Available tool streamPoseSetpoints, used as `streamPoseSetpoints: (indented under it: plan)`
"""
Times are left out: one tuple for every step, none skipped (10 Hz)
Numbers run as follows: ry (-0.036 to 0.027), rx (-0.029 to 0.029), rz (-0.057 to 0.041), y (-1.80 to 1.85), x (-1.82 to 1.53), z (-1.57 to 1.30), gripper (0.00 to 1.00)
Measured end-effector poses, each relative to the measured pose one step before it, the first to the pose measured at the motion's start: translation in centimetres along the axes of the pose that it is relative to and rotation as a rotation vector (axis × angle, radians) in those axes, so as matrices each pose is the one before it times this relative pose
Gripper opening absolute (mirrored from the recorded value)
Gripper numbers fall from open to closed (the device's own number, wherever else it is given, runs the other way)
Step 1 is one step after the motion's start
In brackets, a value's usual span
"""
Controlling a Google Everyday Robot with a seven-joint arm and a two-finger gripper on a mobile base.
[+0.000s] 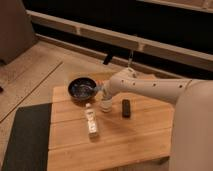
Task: Place the white sponge in the ceramic cup
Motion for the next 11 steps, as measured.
streamPoseSetpoints:
  plan:
    - [-0.00101,-0.00427,-0.00968,0.4,-0.154,-0.028,0.6]
    - [-0.00095,-0.00402,-0.00652,0.326,-0.098,-0.02,0.6]
    - [-0.00337,-0.0081,-0.00921,0.586,-0.174,-0.016,0.6]
    - [-0.0032,-0.00906,-0.0077,0.598,-0.081,-0.012,0.6]
    - [-0.00168,-0.00812,-0.00653,0.546,0.011,-0.029,0.6]
    - [0.00322,-0.01289,-0.00732,0.782,0.385,0.104,0.6]
    - [0.00652,-0.01228,-0.00251,0.658,0.568,0.167,0.6]
    - [0.00915,-0.01042,0.00315,0.433,0.679,0.195,0.6]
    - [0.01507,-0.00869,0.00638,0.215,0.916,0.207,0.6]
    - [0.025,-0.00075,0.0118,-0.091,1.013,0.123,0.6]
    - [0.0354,0.01294,0.01949,-0.707,1.261,-0.066,0.6]
